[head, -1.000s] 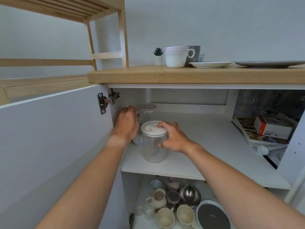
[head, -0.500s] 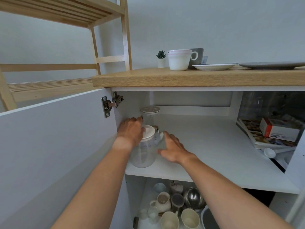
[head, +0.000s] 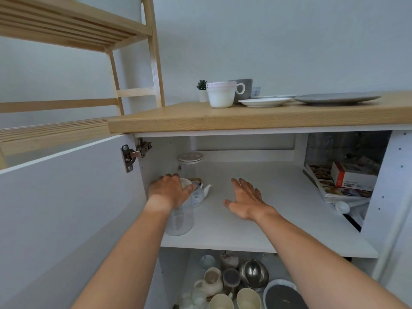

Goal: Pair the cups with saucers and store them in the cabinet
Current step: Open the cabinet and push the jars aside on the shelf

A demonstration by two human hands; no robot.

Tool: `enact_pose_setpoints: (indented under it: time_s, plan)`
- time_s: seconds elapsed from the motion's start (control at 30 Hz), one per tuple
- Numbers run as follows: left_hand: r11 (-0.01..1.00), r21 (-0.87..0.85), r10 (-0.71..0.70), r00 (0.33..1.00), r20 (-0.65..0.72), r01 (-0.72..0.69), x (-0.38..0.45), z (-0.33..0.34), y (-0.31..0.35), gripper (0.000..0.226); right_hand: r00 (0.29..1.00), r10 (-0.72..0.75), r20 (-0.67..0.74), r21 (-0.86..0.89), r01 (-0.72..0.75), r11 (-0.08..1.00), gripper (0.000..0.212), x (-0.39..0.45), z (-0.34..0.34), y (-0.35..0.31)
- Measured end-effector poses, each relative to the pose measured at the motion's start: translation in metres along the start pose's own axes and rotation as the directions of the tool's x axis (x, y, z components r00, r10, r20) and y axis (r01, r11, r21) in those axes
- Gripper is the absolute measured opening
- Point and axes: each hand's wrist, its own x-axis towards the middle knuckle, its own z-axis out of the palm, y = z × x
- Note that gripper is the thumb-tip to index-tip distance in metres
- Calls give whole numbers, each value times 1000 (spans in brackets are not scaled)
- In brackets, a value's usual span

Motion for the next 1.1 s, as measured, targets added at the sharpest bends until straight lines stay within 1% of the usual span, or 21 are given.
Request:
enact_pose_setpoints:
  time_s: [0.07, 0.13, 0.2, 0.27, 0.33, 0.4, 0.5, 0.57, 0.63, 0.7, 0.73, 0.83, 0.9, 0.97, 1.0, 1.1]
  plan:
    - [1000, -14, 6, 1000, -16, -6, -1, -1, 2, 66, 1000, 3, -15, -19, -3, 1000, 76, -4, -13, 5]
    - [999, -23, 38, 994, -107, -41, -4, -1, 3, 58, 999, 7, -37, -54, -9, 998, 72, -6, -29, 10]
    - [987, -53, 133, 956, -261, -152, -7, -2, 7, 41, 999, 10, -47, -99, -15, 995, 65, -7, -42, 18]
    - [952, -105, 231, 902, -365, -286, -10, -5, 17, 28, 999, 10, -48, -155, -17, 988, 59, -7, -52, 26]
    - [921, -128, 289, 866, -408, -368, -13, -10, 35, 31, 999, 0, -51, -210, -11, 978, 57, -9, -56, 34]
    - [909, -115, 320, 847, -426, -401, -13, -9, 57, 31, 998, -20, -52, -246, 7, 969, 57, -8, -59, 42]
    - [929, 21, 349, 857, -379, -369, -1, 7, 96, 26, 999, -35, -30, -297, 25, 955, 57, 5, -64, 56]
    - [938, 44, 335, 868, -365, -344, 11, 19, 118, 29, 1000, -10, -26, -324, 1, 946, 56, 21, -65, 65]
    - [950, 23, 301, 890, -342, -312, 23, 29, 133, 33, 999, 49, -16, -281, -51, 958, 58, 32, -63, 72]
    - [962, -13, 259, 932, -255, -271, 20, 37, 139, 39, 994, 105, 42, -239, -92, 967, 60, 29, -56, 75]
    - [963, -17, 262, 944, -200, -270, 12, 40, 140, 41, 987, 130, 91, -233, -106, 967, 60, 21, -52, 76]
    - [947, -29, 319, 946, -59, -321, -21, 40, 133, 42, 961, 160, 224, -249, -102, 963, 62, -16, -44, 77]
    - [932, -41, 360, 933, 8, -360, -40, 25, 126, 39, 937, 190, 294, -222, -127, 967, 62, -41, -54, 73]
    - [936, -67, 350, 934, 76, -345, -59, 2, 118, 36, 913, 219, 344, -188, -161, 969, 62, -67, -70, 66]
    - [940, -78, 340, 934, 110, -332, -69, -11, 114, 35, 913, 223, 342, -183, -168, 969, 60, -81, -81, 61]
    - [933, -121, 357, 919, 170, -340, -100, -65, 106, 31, 948, 178, 264, -148, -143, 979, 53, -126, -128, 40]
